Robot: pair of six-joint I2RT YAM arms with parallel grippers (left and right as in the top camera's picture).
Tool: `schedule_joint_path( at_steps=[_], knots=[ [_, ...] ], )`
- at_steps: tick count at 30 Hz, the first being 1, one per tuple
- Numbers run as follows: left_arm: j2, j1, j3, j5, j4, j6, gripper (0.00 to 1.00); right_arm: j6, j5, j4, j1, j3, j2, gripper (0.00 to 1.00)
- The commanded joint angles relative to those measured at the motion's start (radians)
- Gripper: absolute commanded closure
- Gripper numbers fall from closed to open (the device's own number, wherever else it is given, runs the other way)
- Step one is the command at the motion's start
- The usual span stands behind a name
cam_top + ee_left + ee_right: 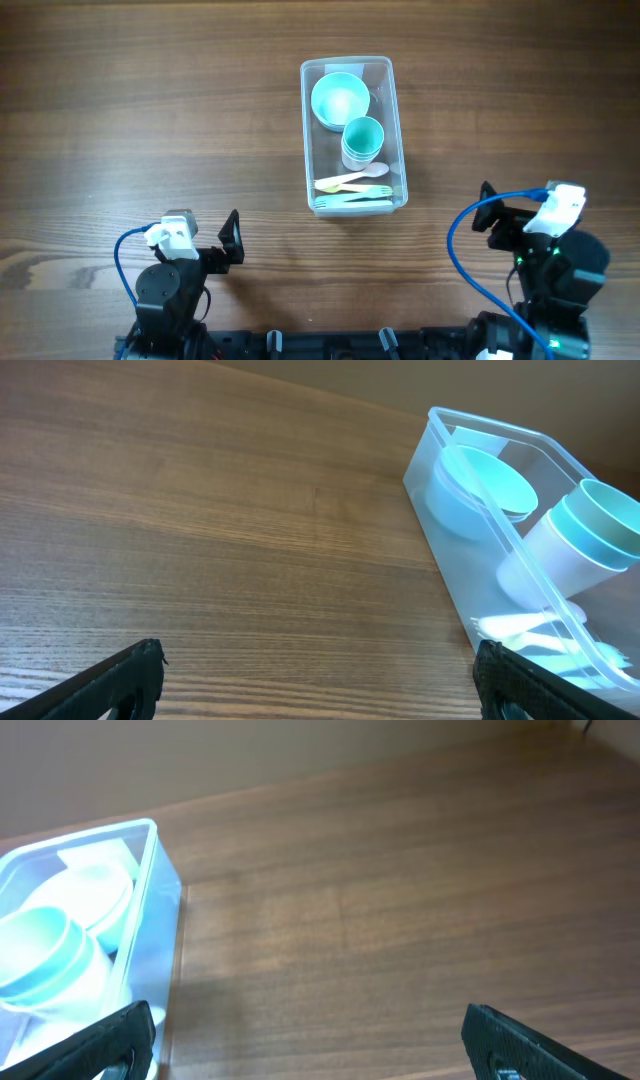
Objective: Pack container
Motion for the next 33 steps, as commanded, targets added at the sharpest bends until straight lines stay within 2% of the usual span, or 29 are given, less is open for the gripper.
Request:
schedule_joint_path(
  at_steps=[1, 8, 19, 33],
  knots=[
    [-0.009, 0.006, -0.003, 0.011, 0.003, 0.006, 0.00, 0.034, -0.033, 0.043, 0.003, -0.106, -0.063, 0.00],
    [-0.009, 0.006, -0.003, 0.011, 0.003, 0.006, 0.00, 0.035, -0.144, 0.146, 0.003, -0.300, -0.172, 0.00],
    [-0.009, 0.006, -0.003, 0.011, 0.003, 0.006, 0.00, 0.034, -0.140, 0.149, 0.003, -0.300, -0.340, 0.00],
    [-0.009, 0.006, -0.003, 0.011, 0.003, 0.006, 0.00, 0.034, -0.140, 0.150, 0.003, -0.301, -0.335, 0.00]
  ],
)
